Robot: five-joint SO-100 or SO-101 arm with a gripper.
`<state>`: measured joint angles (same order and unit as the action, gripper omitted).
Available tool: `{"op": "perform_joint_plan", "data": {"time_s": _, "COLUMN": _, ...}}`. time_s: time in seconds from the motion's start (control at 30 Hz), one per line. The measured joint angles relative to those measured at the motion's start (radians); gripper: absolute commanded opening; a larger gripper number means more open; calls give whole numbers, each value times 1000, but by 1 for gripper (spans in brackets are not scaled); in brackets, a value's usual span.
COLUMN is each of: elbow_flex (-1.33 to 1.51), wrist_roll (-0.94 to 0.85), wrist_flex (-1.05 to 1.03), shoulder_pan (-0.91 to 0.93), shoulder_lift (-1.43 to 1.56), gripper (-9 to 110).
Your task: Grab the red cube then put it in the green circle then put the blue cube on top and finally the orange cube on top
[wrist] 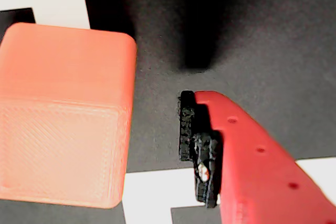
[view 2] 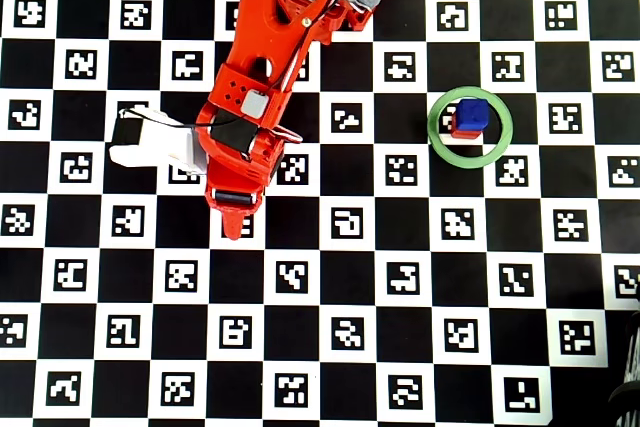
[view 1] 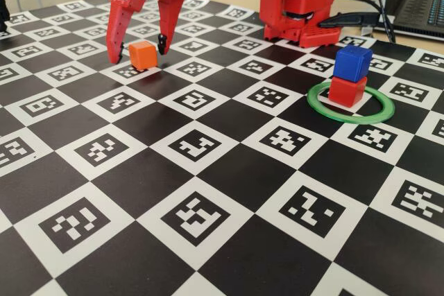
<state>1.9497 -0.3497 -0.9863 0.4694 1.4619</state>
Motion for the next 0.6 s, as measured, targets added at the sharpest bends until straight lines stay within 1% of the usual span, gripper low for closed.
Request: {"op": "perform_joint_plan", "data": {"time_s": 0.6, "elbow_flex": 0, "wrist_roll": 0, "wrist_flex": 3, "shoulder_pan": 0, "shoulder_lift": -18, "gripper": 39}}
